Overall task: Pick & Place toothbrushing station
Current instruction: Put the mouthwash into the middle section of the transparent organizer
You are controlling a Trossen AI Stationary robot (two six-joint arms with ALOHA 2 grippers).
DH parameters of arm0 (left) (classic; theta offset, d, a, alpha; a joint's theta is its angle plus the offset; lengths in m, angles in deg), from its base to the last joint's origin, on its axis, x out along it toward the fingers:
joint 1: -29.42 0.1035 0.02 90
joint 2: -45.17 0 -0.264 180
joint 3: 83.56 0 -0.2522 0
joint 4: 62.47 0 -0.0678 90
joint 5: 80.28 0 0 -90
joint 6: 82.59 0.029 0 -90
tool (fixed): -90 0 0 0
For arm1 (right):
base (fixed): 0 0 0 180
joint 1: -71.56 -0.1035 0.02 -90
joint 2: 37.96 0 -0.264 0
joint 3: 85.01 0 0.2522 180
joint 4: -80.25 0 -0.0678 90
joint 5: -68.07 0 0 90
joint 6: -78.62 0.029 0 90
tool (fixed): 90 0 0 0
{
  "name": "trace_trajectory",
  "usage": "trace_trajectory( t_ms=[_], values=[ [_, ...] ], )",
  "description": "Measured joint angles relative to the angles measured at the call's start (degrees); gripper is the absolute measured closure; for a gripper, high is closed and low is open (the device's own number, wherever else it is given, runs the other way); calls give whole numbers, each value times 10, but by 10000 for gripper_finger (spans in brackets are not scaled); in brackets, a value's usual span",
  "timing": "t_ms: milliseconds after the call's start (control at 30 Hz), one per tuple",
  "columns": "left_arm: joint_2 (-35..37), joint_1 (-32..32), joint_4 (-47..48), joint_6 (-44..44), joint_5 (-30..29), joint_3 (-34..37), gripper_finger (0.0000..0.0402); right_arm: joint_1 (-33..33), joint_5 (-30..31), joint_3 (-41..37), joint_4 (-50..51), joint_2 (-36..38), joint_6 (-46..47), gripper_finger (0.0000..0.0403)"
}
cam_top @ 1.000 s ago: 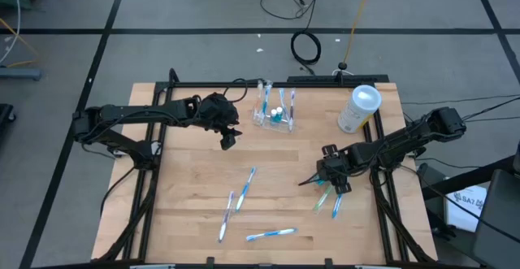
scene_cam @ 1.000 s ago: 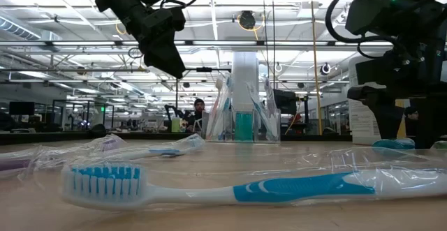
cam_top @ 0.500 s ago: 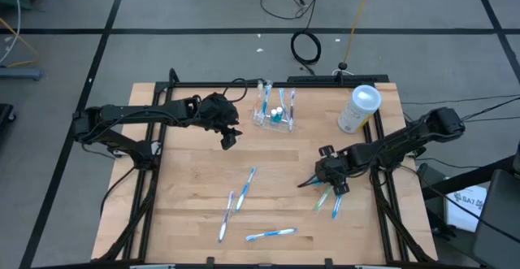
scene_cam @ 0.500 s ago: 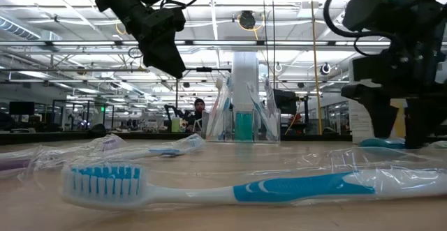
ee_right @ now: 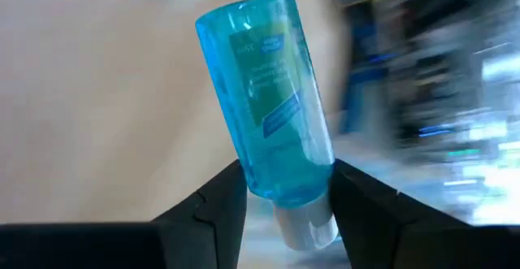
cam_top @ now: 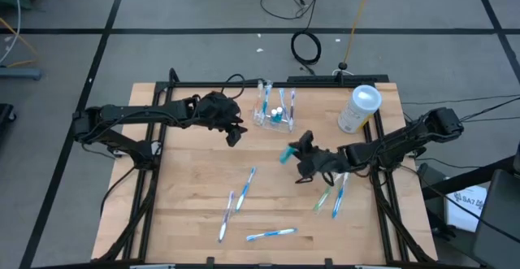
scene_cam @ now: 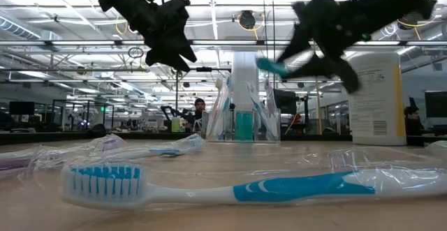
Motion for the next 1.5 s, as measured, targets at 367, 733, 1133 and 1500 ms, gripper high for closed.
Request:
trace_trajectory(
  t_ms=[367,733,1133,1500],
  values=[
    [-1,-56,-14,-34,15,0,190,24,26,36,-229,-120,-270,249],
    [-64,-141,-34,8,-13,1,190,51,97,162,-236,-264,-368,248],
    [-112,-160,-76,-2,-145,0,190,45,100,166,-236,-266,-377,249],
    [-113,-159,-109,11,-146,0,190,45,97,166,-254,-266,-409,251]
  ],
)
